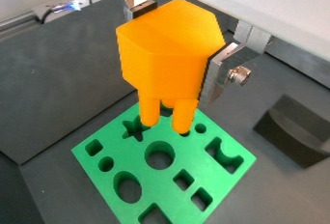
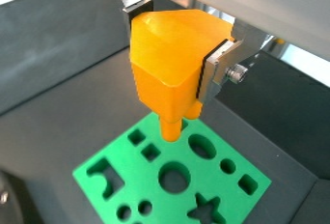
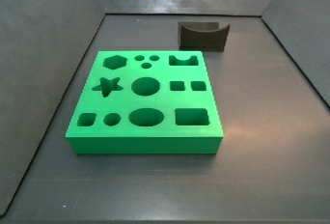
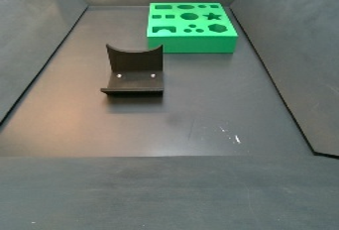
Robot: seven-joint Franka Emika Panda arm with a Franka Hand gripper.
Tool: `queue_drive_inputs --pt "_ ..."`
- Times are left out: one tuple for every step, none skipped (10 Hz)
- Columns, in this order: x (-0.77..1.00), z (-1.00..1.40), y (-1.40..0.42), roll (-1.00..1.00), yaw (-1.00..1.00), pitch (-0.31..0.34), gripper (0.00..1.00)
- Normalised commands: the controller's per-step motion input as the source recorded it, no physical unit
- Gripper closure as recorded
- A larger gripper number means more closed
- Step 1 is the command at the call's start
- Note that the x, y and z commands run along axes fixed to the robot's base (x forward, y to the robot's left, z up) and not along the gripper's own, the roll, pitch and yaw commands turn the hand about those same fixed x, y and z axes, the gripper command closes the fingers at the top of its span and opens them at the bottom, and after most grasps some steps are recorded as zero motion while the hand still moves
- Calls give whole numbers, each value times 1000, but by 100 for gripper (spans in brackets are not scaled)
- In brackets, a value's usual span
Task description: Insert the 3 prong object.
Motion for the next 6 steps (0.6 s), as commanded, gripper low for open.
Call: queue_drive_inputs --pt "0 -786 291 193 637 -114 100" --pt "0 -703 351 274 549 -29 100" --pt "0 -680 354 289 534 -23 100" --pt "-80 -751 331 247 614 -69 100" --pt "-214 -837 249 186 751 -163 100" --pt "-234 -834 229 183 774 -170 100"
